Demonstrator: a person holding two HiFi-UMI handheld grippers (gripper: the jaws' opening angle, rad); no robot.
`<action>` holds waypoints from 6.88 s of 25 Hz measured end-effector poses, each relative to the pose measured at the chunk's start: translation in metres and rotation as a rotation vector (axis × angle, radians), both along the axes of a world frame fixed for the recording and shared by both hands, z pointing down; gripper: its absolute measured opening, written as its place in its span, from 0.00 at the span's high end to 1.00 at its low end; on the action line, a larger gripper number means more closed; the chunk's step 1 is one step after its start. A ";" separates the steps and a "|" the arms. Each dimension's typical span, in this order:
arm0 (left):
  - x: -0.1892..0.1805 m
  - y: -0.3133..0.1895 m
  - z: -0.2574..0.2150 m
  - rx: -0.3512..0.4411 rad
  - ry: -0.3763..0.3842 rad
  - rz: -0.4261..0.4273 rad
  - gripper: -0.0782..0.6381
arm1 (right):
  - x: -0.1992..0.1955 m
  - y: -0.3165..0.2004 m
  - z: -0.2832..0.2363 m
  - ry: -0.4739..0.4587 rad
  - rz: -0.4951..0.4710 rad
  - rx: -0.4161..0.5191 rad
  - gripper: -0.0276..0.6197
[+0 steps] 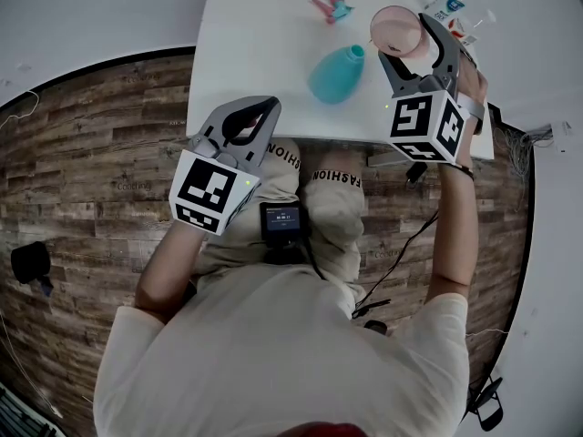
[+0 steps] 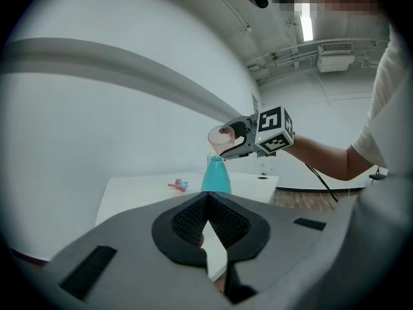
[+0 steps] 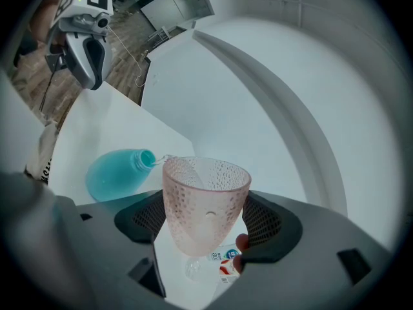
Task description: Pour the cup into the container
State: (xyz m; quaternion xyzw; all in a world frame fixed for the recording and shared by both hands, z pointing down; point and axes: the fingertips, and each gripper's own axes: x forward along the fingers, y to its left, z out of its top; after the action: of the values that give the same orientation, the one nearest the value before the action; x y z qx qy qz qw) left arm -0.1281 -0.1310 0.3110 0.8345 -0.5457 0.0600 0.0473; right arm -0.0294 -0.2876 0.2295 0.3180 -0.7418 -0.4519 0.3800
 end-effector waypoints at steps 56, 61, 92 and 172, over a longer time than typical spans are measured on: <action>-0.001 0.001 -0.001 -0.005 -0.006 -0.006 0.88 | -0.006 0.000 -0.015 0.042 -0.006 0.068 0.38; 0.000 0.001 0.000 -0.006 -0.004 -0.005 0.88 | -0.007 0.000 -0.016 0.048 -0.007 0.076 0.38; 0.000 0.000 -0.003 0.003 -0.013 0.000 0.88 | -0.007 0.001 -0.029 0.082 -0.007 0.145 0.38; 0.001 0.001 0.003 -0.012 -0.012 -0.003 0.88 | -0.011 0.005 -0.046 0.237 -0.036 0.458 0.38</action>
State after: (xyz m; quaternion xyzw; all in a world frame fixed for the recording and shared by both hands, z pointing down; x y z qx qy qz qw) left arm -0.1276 -0.1297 0.3143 0.8330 -0.5468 0.0683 0.0489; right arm -0.0406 -0.2830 0.1833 0.3273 -0.5762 -0.6487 0.3743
